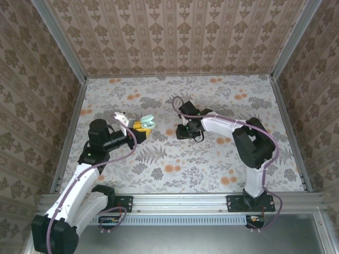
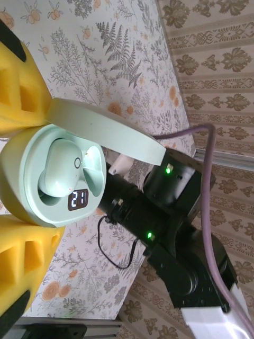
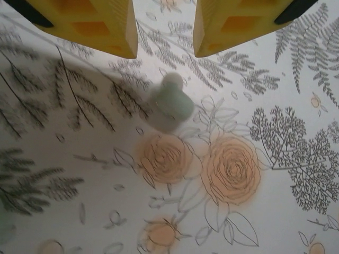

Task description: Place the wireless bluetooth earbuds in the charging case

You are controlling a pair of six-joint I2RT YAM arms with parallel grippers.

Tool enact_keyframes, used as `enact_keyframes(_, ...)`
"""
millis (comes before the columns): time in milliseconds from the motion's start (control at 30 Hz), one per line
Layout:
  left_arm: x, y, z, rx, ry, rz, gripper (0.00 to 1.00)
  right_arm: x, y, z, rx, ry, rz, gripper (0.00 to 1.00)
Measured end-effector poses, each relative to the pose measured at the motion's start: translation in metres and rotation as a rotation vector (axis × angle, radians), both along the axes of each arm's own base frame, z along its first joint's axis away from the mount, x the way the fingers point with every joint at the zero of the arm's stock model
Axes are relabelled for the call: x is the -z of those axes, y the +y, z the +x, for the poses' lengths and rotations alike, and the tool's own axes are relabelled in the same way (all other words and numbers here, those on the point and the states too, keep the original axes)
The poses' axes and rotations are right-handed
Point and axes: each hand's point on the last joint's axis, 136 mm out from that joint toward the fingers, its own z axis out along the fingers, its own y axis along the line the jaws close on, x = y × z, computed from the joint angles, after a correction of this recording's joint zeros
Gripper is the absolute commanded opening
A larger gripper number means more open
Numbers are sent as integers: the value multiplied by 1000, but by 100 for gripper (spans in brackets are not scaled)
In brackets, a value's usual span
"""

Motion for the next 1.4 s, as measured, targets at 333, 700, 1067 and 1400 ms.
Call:
enact_keyframes(333, 9, 2, -4, -23, 6, 11, 16, -10, 27, 37, -131, -85, 18, 33)
enact_keyframes(700, 13, 2, -2, -31, 22, 19, 16, 13, 28, 32, -184, -8, -1, 40)
enact_keyframes(1067, 14, 2, -1, -31, 27, 21, 17, 20, 15, 17, -177, 30, -18, 39)
enact_keyframes(1400, 15, 1, -2, -26, 27, 21, 17, 21, 10, 10, -167, 42, -20, 34)
